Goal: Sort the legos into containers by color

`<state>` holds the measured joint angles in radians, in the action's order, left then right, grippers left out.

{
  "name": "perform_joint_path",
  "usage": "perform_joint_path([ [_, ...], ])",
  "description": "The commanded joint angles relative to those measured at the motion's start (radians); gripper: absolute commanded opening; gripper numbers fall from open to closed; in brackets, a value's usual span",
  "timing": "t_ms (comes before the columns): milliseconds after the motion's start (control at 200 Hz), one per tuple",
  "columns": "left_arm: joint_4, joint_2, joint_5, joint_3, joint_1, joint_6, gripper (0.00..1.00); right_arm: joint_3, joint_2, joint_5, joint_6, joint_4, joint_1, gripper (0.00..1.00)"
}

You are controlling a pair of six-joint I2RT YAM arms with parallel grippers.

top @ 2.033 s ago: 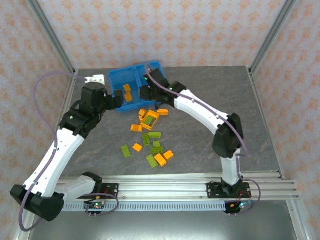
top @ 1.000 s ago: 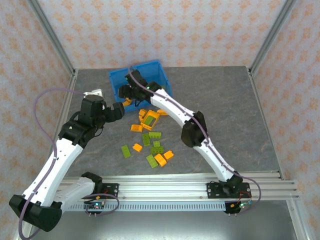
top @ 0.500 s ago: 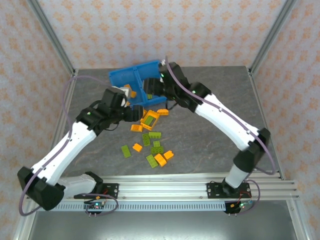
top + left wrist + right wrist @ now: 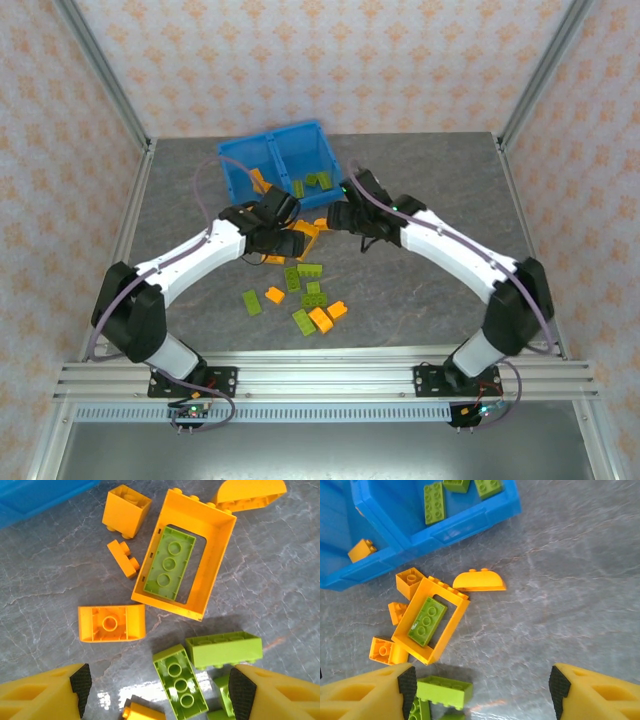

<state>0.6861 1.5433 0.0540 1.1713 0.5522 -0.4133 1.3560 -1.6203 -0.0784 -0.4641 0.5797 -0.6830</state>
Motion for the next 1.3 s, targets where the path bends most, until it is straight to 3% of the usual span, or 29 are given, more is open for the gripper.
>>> perform_joint_path([
  [0,-0.067,0.002,-0.093,0.018,-0.003,-0.049,0.76,0.085,-0.140,-0.081,-0.055,-0.022,0.002,0.71],
  [130,-0.094,-0.024,-0.165,0.014,-0.010,-0.051,0.76,0.165,-0.288,-0.103,-0.090,-0.050,0.003,0.69],
  [350,-0.128,-0.121,-0.258,-0.042,-0.023,-0.042,0.88,0.303,-0.504,-0.177,-0.097,-0.001,0.004,0.52],
  [480,-0.139,-0.140,-0.263,-0.061,-0.024,-0.047,0.91,0.328,-0.554,-0.161,-0.102,0.027,0.004,0.34],
  [611,-0.171,-0.153,-0.271,-0.079,-0.024,-0.050,0.93,0.333,-0.548,-0.125,-0.098,0.037,0.005,0.08],
  [681,-0.182,-0.150,-0.276,-0.074,-0.024,-0.043,0.94,0.342,-0.531,-0.103,-0.087,0.053,0.005,0.03],
  [1101,-0.256,-0.116,-0.219,-0.064,-0.024,-0.031,0.95,0.285,-0.356,-0.032,-0.007,-0.063,0.005,0.02],
  [1296,-0.332,-0.204,-0.230,-0.124,-0.024,-0.040,0.95,0.341,-0.320,0.035,0.038,-0.047,0.005,0.03],
])
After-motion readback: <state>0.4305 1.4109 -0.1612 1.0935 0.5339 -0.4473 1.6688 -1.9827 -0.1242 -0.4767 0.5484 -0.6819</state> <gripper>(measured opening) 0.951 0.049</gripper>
